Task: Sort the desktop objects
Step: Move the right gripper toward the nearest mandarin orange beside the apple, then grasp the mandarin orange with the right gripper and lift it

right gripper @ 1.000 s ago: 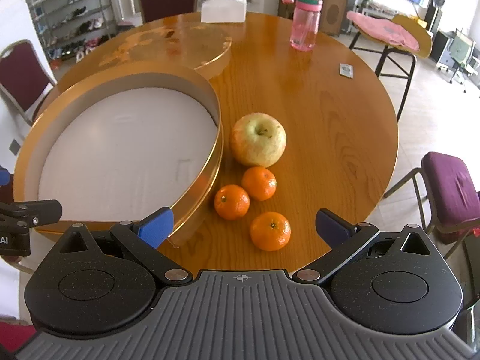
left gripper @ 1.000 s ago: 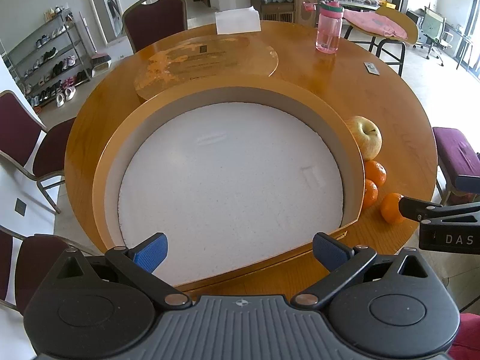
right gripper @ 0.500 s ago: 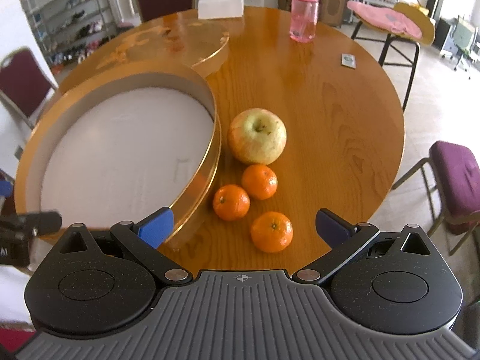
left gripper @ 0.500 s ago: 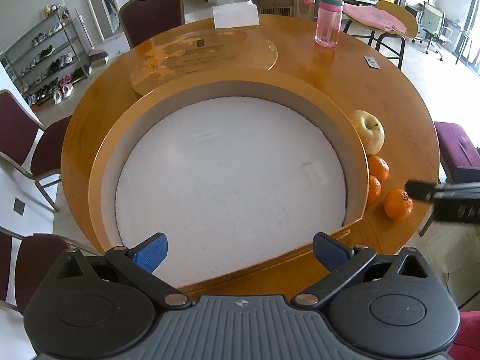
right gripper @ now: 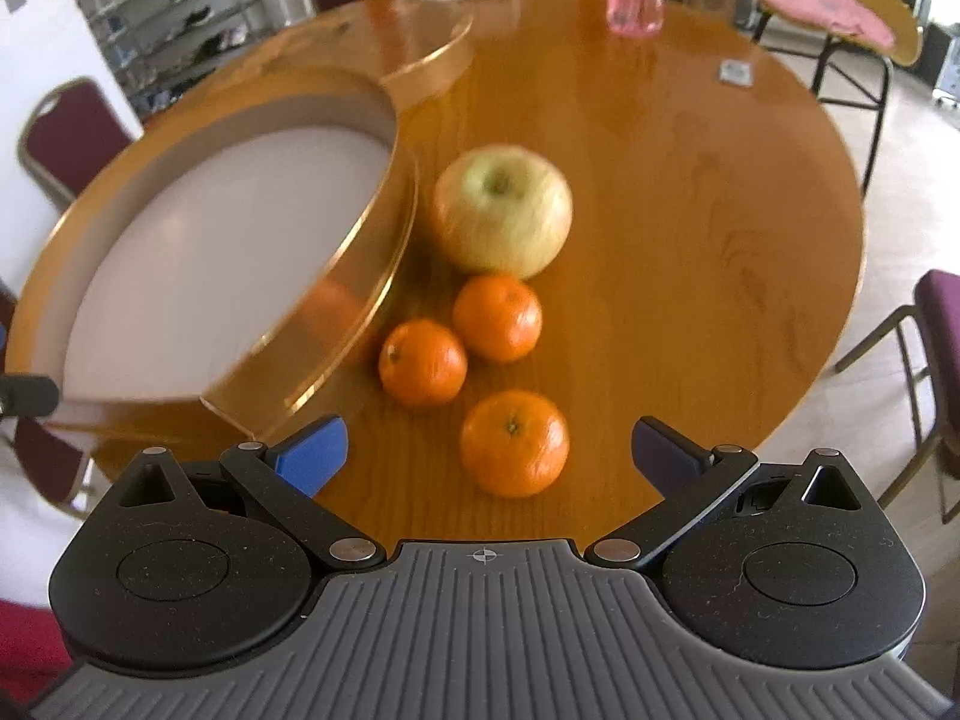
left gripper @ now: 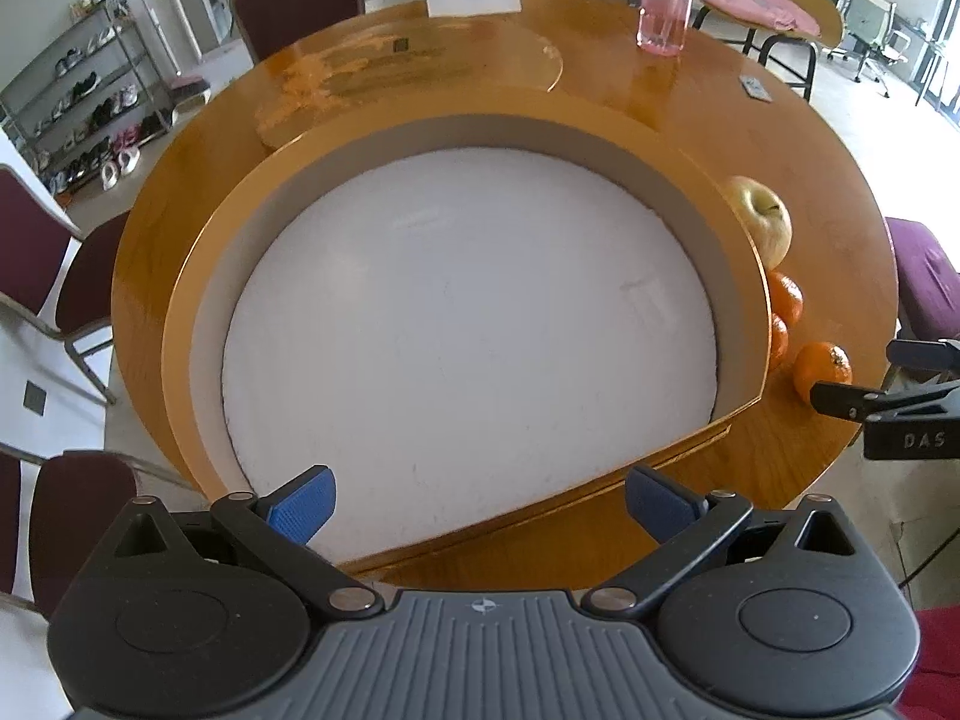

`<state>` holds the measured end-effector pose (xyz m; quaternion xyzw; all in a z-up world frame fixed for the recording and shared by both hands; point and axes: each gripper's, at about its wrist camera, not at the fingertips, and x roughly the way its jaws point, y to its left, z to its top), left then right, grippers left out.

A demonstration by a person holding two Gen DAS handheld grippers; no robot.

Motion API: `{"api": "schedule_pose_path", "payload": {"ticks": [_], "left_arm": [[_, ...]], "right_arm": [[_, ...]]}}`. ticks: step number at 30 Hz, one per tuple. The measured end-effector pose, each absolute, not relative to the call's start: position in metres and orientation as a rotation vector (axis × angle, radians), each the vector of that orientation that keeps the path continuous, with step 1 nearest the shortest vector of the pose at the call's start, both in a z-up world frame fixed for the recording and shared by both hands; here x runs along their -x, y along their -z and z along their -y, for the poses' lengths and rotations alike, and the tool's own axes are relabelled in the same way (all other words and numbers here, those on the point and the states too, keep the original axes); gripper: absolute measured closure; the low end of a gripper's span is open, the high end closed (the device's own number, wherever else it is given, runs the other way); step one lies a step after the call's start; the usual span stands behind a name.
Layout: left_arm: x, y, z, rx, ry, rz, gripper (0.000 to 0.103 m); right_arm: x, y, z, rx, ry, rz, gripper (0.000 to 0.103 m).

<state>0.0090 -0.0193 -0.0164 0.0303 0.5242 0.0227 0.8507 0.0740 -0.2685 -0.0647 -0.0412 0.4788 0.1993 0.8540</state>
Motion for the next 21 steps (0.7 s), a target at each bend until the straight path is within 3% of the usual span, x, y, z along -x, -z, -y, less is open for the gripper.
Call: {"api": "schedule_pose_path", "payload": {"ticks": [3, 7, 12, 18, 21], "left_arm": [[-0.008, 0.018, 0.018, -0.055, -0.057, -1.111, 0.001], [-0.006, 0.014, 0.019, -0.054, -0.068, -1.094, 0.002], [-0.004, 0.012, 0.022, -0.063, -0.076, -1.083, 0.002], [-0.004, 0.011, 0.020, -0.056, -0.096, -1.083, 0.002], [-0.002, 0.009, 0.017, -0.049, -0.107, -1.072, 0.002]], "right_arm": [[-0.072, 0.073, 0.263, 0.152, -0.435, -0.983, 0.003], [-0.078, 0.083, 0.260, 0.187, -0.401, -0.995, 0.023], [-0.086, 0.093, 0.258, 0.199, -0.404, -1.030, 0.026], [-0.089, 0.098, 0.257, 0.199, -0.410, -1.064, 0.053], [-0.087, 0.093, 0.258, 0.196, -0.400, -1.068, 0.054]]}}
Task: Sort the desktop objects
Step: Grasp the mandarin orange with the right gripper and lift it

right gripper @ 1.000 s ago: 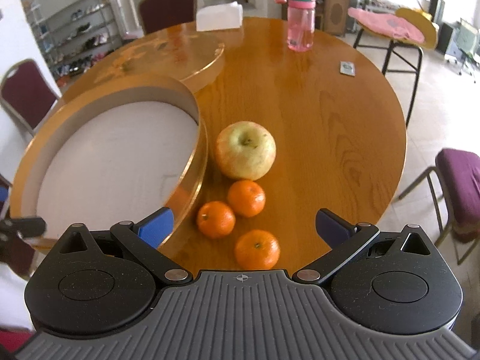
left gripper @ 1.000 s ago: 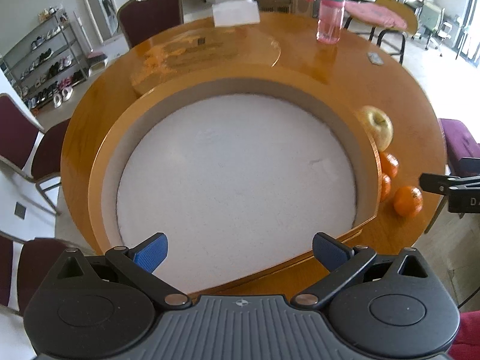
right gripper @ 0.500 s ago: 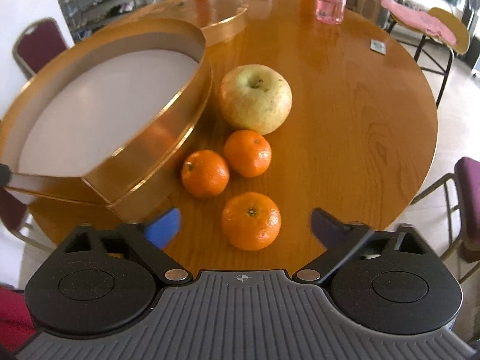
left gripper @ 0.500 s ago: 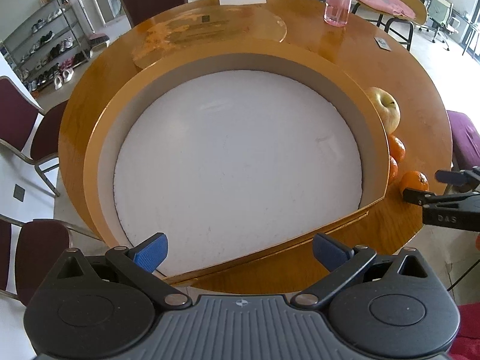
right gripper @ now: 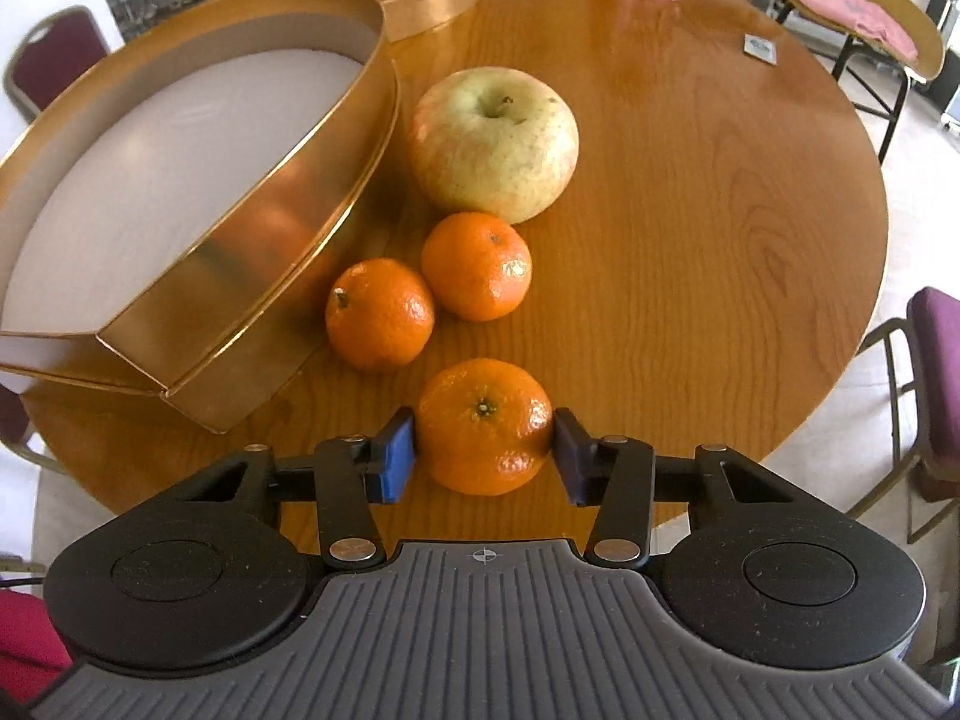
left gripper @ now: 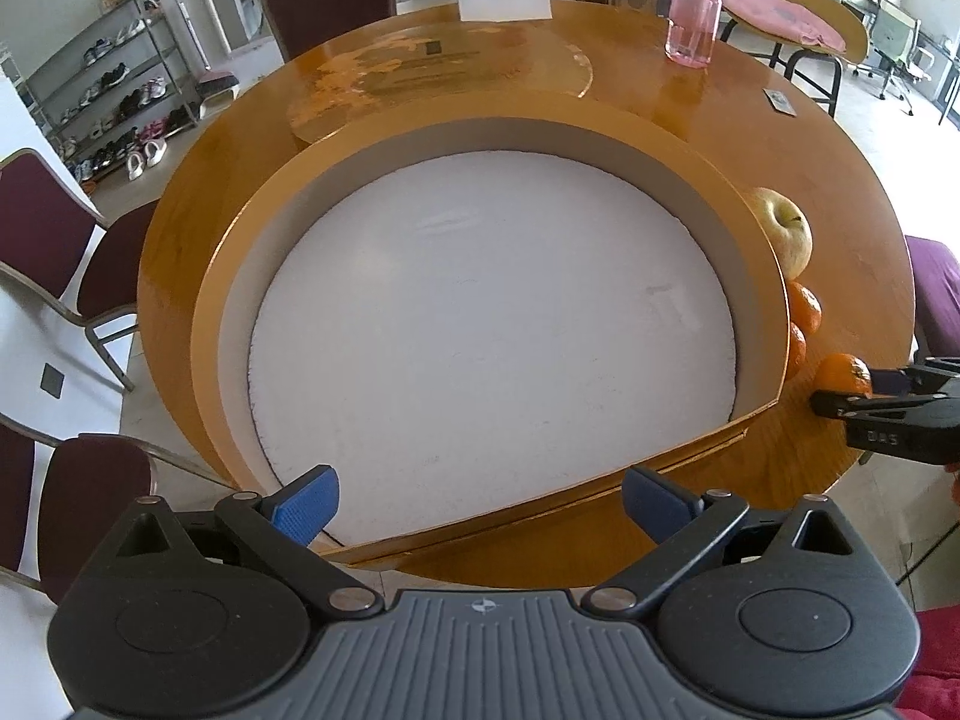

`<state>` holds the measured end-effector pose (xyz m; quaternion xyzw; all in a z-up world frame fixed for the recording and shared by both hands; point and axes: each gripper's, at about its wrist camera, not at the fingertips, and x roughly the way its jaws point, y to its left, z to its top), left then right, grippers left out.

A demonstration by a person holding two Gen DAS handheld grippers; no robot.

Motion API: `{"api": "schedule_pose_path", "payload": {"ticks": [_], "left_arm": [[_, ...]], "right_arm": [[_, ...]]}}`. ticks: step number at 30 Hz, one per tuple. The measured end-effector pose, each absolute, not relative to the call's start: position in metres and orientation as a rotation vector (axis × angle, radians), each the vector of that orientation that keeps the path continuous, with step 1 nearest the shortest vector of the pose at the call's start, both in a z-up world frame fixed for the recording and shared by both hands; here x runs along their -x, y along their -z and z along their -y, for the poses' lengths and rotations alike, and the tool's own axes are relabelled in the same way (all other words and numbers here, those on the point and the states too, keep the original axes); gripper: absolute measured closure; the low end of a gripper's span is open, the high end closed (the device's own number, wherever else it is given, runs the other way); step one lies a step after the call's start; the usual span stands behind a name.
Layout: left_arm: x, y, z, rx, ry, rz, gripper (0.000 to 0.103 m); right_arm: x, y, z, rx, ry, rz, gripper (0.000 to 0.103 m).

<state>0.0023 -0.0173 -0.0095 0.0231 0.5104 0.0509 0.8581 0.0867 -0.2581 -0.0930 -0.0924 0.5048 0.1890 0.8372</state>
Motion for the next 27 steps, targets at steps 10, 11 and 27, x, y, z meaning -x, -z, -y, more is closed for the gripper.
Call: {"api": "schedule_pose_path", "payload": {"ticks": [10, 11, 27], "left_arm": [[0.022, -0.007, -0.025, 0.086, -0.281, -0.977, 0.002], [0.026, -0.007, -0.033, 0.110, -0.313, -0.971, 0.002], [0.086, 0.005, -0.091, 0.276, -0.605, -1.014, 0.002]], "right_arm": [[-0.095, -0.022, 0.218, 0.164, -0.538, -0.830, 0.054], [-0.097, -0.028, 0.204, 0.168, -0.578, -0.818, 0.054], [-0.093, 0.073, -0.030, 0.469, -0.905, -0.975, 0.054]]}}
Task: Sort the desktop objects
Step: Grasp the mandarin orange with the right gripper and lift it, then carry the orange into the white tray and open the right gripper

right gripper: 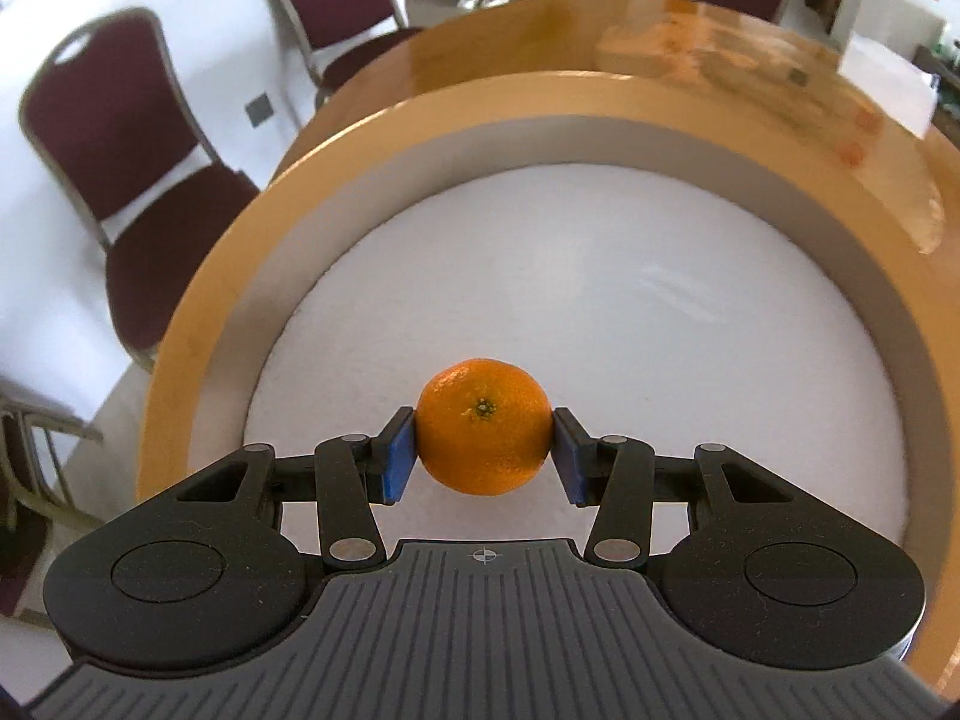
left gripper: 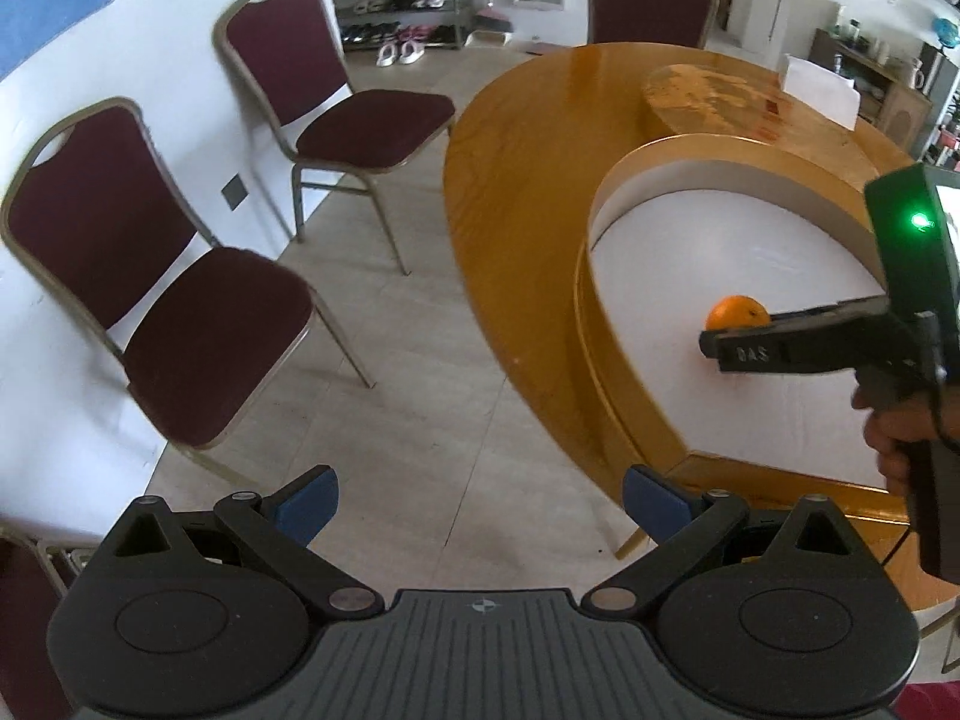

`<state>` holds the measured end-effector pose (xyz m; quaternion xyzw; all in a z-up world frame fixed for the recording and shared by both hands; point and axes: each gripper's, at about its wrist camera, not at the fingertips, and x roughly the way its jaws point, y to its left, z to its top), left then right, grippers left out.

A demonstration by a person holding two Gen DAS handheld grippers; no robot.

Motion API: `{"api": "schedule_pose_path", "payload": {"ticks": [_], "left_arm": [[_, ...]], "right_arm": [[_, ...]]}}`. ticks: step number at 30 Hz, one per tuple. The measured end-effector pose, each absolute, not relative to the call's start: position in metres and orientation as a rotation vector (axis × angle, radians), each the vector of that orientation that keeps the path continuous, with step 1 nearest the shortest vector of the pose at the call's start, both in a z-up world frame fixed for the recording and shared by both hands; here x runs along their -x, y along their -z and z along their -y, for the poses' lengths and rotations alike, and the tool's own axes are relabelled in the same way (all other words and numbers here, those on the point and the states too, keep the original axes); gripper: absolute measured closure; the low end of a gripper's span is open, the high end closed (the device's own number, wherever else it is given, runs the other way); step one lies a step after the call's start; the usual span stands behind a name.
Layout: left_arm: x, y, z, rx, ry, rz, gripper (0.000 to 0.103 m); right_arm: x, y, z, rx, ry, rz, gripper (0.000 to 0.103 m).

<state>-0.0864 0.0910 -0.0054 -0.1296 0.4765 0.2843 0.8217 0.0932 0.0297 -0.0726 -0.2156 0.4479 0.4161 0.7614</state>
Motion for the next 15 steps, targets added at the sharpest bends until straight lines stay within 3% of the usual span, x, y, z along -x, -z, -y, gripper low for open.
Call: {"api": "schedule_pose_path", "payload": {"ticks": [5, 8, 15], "left_arm": [[0.082, 0.008, -0.088, 0.264, -0.589, -1.025, 0.002], [0.077, 0.006, -0.081, 0.235, -0.559, -1.021, 0.002], [0.056, 0.001, -0.057, 0.147, -0.450, -1.003, 0.002]], "right_arm": [[-0.090, 0.081, -0.039, 0.503, -0.916, -0.956, 0.053], [-0.091, 0.082, -0.035, 0.509, -0.909, -0.974, 0.041], [-0.088, 0.039, 0.026, 0.348, -0.898, -0.990, 0.035]]}}
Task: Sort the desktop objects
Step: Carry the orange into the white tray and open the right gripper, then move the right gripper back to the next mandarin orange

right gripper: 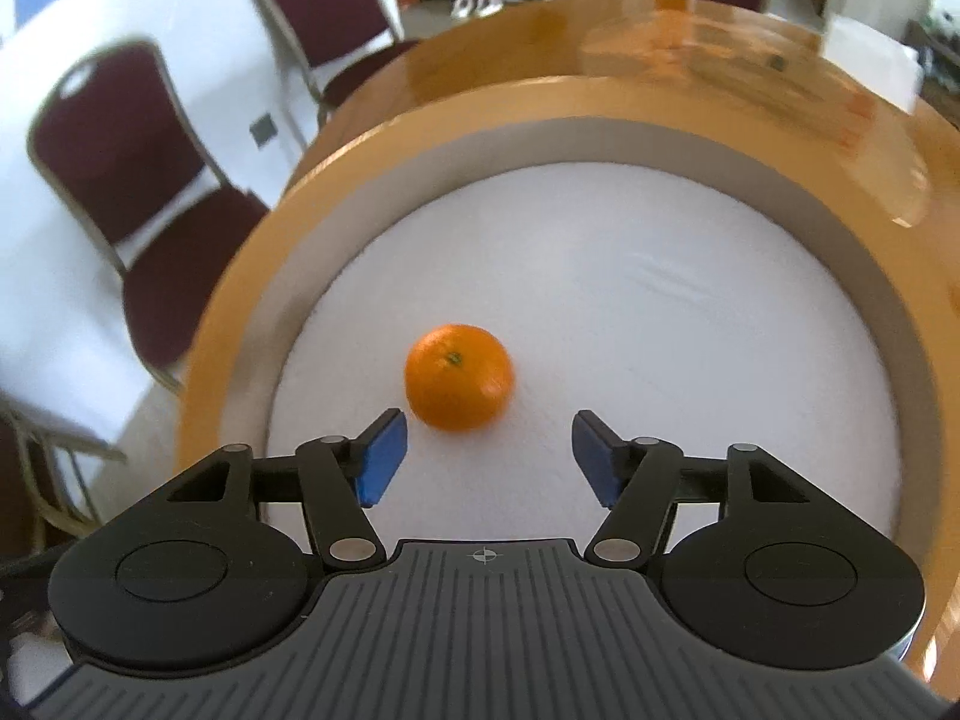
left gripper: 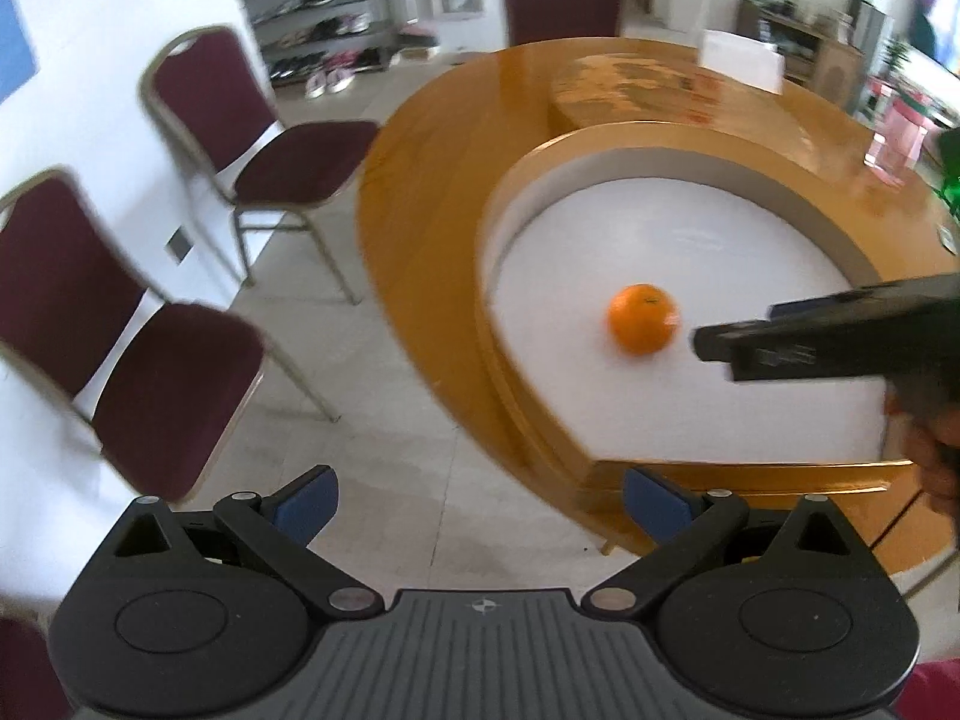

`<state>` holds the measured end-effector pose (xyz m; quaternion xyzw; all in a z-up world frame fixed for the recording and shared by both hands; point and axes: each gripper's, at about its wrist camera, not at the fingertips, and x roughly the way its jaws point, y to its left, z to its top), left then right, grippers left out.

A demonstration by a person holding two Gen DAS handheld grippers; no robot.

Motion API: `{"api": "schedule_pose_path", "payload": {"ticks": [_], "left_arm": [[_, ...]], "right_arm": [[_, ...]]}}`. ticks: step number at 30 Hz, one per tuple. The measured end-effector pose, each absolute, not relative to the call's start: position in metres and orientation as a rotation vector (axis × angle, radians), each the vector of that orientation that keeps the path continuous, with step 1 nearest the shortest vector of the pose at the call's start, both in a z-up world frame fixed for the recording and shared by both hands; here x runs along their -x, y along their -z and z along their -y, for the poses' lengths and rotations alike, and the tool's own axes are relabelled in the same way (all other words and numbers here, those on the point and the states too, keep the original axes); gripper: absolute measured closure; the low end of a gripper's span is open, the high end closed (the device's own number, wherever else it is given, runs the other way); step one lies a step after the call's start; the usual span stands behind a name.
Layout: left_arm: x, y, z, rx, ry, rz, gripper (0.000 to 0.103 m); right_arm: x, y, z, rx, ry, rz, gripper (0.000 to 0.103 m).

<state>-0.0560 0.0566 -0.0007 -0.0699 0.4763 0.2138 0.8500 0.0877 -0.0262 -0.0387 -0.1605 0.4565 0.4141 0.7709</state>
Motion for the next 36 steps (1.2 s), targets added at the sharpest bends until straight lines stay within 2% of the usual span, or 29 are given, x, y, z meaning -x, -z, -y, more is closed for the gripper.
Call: {"api": "schedule_pose_path", "payload": {"ticks": [8, 18, 36], "left_arm": [[0.022, -0.002, -0.016, 0.042, -0.274, -0.994, 0.002], [-0.002, 0.006, 0.039, -0.116, -0.072, -1.005, 0.002], [-0.002, 0.008, 0.029, -0.117, -0.148, -1.041, 0.002]], "right_arm": [[-0.065, 0.006, 0.132, 0.222, -0.760, -0.933, 0.035], [-0.055, 0.019, 0.233, 0.104, -0.484, -0.974, 0.047], [-0.083, 0.069, 0.227, 0.153, -0.453, -1.017, 0.049]]}}
